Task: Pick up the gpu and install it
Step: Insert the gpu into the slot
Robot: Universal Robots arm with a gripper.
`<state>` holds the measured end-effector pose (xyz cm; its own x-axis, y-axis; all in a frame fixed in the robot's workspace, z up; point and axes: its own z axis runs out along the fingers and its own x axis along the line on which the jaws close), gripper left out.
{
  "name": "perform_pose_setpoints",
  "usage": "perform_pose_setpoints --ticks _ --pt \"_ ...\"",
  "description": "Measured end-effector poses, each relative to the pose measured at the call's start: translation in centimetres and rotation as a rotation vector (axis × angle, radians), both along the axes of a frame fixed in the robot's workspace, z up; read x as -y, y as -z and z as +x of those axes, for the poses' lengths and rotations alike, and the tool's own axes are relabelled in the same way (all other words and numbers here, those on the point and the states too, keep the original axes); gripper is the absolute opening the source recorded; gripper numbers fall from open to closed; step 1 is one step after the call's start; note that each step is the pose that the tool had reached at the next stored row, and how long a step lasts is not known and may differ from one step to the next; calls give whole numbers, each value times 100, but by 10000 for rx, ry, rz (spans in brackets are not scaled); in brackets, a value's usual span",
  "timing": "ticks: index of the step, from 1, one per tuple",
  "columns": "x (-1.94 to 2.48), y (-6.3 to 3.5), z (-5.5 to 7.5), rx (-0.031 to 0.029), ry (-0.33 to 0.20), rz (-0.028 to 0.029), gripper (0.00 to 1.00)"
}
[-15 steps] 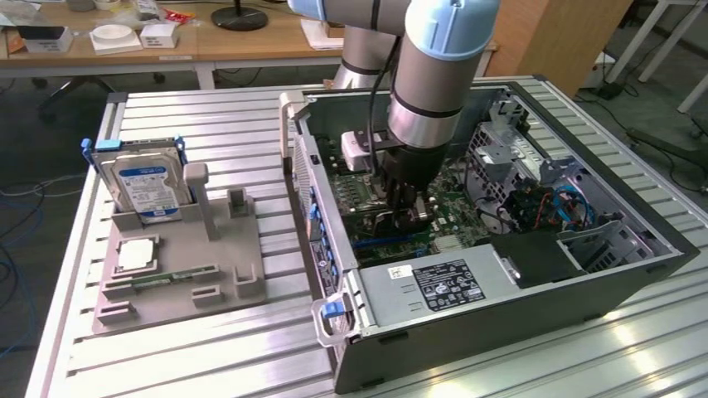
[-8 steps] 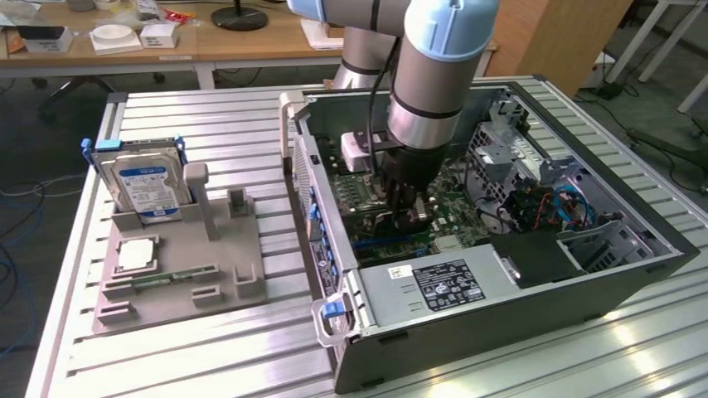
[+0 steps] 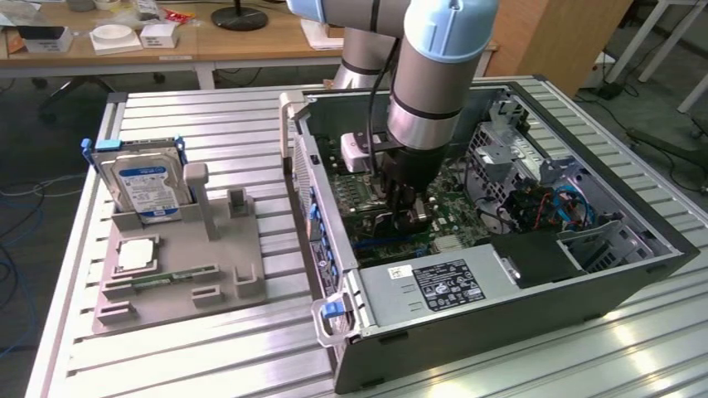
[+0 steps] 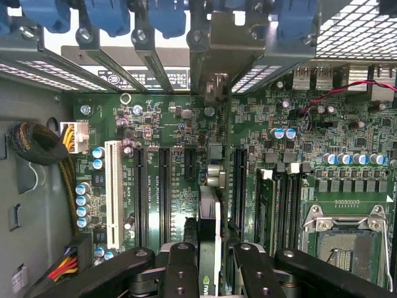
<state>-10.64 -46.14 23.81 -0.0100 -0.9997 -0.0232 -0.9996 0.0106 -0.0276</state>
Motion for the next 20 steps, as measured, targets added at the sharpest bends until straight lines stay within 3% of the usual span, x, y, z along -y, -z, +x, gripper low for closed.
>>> perform_pose_setpoints --ticks 13,20 --pt "0 -1 0 2 0 1 27" --pt "-1 -47 -3 19 0 3 27"
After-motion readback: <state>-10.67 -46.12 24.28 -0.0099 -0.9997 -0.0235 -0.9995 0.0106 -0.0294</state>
